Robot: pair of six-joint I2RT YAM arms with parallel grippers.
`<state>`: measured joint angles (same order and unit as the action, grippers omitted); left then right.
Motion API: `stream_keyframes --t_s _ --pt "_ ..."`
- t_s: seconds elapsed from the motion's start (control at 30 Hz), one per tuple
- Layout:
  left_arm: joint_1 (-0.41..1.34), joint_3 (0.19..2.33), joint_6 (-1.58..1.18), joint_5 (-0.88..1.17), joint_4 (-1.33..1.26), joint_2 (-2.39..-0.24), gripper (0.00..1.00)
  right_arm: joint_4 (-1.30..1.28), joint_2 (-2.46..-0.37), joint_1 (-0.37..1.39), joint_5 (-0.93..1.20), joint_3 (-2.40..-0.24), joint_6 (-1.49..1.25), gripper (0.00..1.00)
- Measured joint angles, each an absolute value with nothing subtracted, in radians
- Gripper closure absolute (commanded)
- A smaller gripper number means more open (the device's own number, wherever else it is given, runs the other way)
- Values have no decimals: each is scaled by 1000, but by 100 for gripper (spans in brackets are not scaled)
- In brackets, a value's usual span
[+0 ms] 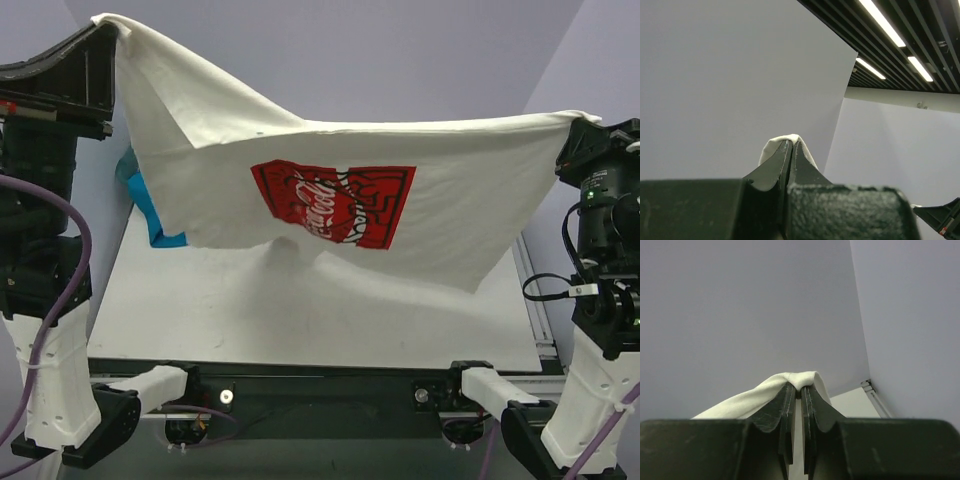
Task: Fold and stack the t-shirts
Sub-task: Flatten out the tshirt
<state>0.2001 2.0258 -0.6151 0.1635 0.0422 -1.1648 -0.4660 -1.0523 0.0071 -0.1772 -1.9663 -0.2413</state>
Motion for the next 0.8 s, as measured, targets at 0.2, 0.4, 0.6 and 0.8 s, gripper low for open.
stream_keyframes --t_s 0.2,0.4,0.6,0.8 --pt "199 2101 -627 182 -20 -1319 100 -442 -1141 7 -186 -1913 -243 100" --pt "188 2449 -706 263 37 -1890 89 -402 -1411 -21 -229 -1841 -271 100" --pt "177 2751 -800 305 184 -2550 43 -431 -1843 -57 -248 -1877 -356 32" --pt "174 2222 -759 334 250 -2564 38 -538 -2056 -62 -239 -1885 -378 18"
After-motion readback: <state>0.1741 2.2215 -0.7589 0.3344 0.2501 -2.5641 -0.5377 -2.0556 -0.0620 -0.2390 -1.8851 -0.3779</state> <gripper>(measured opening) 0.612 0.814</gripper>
